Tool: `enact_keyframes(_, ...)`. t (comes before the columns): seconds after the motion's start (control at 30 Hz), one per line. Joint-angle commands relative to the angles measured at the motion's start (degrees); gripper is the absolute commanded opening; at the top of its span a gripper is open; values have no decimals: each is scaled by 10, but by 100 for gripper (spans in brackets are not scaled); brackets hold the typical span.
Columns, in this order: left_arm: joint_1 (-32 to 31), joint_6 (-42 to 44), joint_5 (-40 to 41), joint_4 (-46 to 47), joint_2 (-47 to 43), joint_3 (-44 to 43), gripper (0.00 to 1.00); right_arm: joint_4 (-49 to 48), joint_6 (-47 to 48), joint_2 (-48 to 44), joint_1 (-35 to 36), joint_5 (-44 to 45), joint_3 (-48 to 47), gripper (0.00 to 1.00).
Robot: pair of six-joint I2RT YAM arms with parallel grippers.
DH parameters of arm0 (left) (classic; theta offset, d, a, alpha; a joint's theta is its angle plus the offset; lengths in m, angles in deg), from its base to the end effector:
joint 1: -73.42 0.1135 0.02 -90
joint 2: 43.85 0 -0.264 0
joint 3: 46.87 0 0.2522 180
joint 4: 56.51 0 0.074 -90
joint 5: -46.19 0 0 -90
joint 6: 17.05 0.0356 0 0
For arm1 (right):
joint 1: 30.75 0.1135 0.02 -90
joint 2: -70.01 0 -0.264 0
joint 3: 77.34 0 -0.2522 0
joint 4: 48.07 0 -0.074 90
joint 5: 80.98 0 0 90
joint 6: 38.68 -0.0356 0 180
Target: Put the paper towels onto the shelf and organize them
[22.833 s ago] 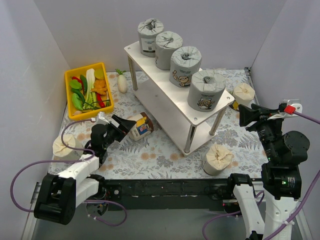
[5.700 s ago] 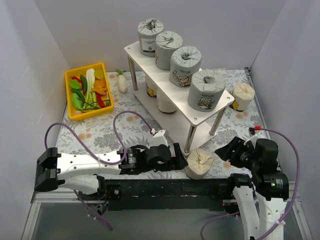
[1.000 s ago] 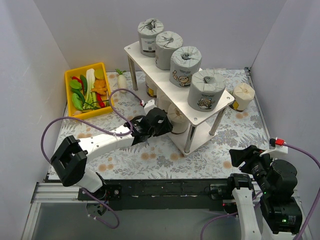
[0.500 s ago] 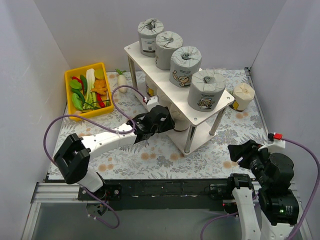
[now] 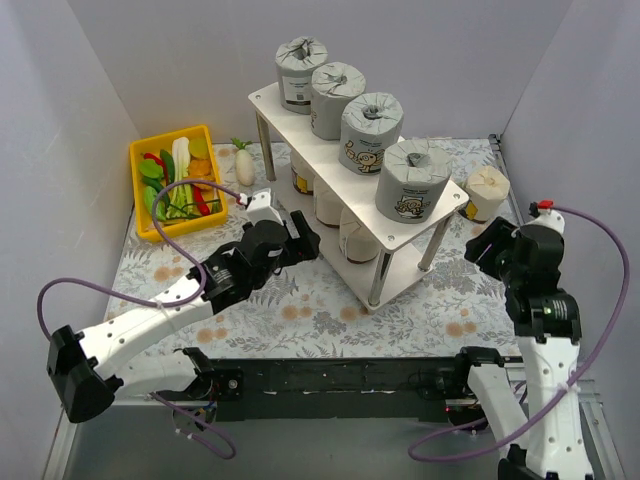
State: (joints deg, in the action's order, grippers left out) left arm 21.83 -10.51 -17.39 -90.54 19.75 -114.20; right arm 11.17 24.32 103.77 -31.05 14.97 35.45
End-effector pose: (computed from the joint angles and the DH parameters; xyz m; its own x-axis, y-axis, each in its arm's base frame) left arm 0.1651 -0.1827 0.3130 -0.4958 -0.8068 -0.3214 -0.2587 0.4904 -0.8322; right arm 0.1094 -0.0043 0.3516 -0.3429 0.4533 -0.8227 0.2853 0.8847 0.3686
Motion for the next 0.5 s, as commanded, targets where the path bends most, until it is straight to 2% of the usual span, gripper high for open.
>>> enact_keyframes(0.0, 3, 110, 35, -35, -57, 11, 89, -118, 7, 81, 2, 103, -15, 66)
enact_keyframes(0.07, 3, 133, 41, -45, -69, 19, 98, -167, -1, 127, 2, 135, -18, 67)
enact_keyframes(0.23, 3, 193, 88, -32, -123, 70, 98, -236, -23, 267, -2, 150, -47, 68)
enact_keyframes(0.37, 3, 216, 137, 5, -159, 151, 98, -263, -40, 368, -39, 150, -89, 67)
enact_keyframes(0.47, 3, 218, 130, 7, -168, 148, 98, -279, -62, 430, -59, 151, -125, 66)
